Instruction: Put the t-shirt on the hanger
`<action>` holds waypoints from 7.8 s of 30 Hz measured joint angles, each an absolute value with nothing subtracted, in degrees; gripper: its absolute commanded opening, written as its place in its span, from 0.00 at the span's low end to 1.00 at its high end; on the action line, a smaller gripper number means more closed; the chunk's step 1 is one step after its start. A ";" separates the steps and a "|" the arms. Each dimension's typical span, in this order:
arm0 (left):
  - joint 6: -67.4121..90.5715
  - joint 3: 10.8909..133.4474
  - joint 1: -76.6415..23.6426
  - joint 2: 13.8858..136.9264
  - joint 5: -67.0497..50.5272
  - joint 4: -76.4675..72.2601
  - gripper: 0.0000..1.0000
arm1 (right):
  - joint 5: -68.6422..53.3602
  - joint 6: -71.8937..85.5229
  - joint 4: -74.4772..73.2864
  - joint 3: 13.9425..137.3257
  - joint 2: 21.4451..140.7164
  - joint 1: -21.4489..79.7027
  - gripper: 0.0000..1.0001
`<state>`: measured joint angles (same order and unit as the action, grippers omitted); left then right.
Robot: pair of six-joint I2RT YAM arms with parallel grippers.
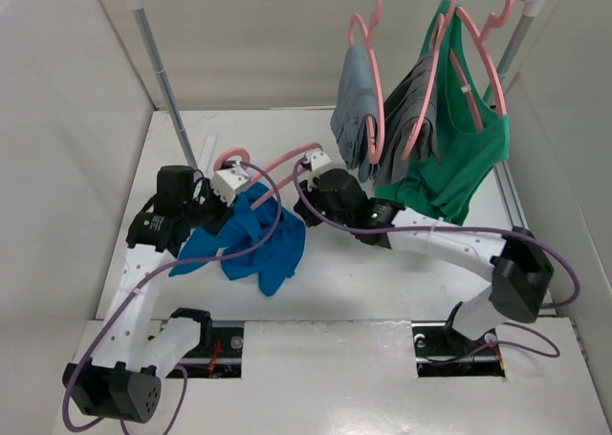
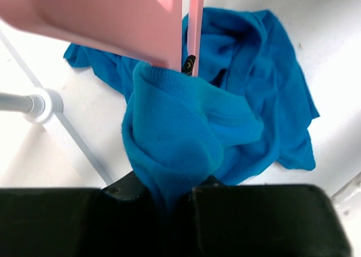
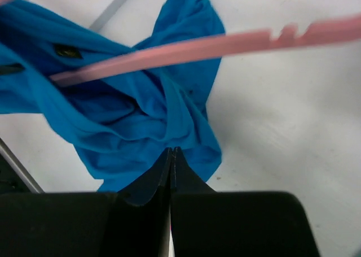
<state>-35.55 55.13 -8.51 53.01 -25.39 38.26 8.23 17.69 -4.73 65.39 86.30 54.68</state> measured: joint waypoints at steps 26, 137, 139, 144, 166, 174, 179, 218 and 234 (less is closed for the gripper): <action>-27.00 53.15 -8.51 50.09 -23.90 31.99 0.00 | 5.82 36.49 -10.28 76.12 106.65 54.96 0.58; -82.21 49.21 -14.20 54.59 -33.19 51.22 0.00 | -15.14 -13.23 -31.70 76.82 84.95 57.84 0.46; -82.17 49.21 -14.20 54.59 -33.23 51.27 0.00 | -15.38 -13.34 -30.87 76.82 85.91 57.84 0.36; -81.43 50.00 -14.15 54.61 -33.34 51.35 0.00 | -15.25 -13.34 -29.04 76.84 86.28 58.39 0.19; -81.43 51.46 -14.15 55.29 -30.13 48.12 0.26 | -12.36 -13.13 -28.10 69.95 73.36 59.09 0.00; -80.60 51.99 -12.99 56.55 -29.52 47.00 0.04 | -11.62 -12.64 -30.89 69.21 70.85 59.09 0.00; -81.93 55.75 -8.75 58.54 -30.83 48.23 0.21 | -9.76 -12.58 -31.94 68.64 67.75 59.05 0.00; -72.69 78.78 -2.50 59.46 -44.77 53.12 0.63 | -10.22 -9.52 -52.86 99.88 67.40 58.89 0.00; -65.47 69.97 -2.57 53.04 -40.36 41.39 0.00 | -10.37 -8.36 -55.13 101.16 69.04 58.19 0.00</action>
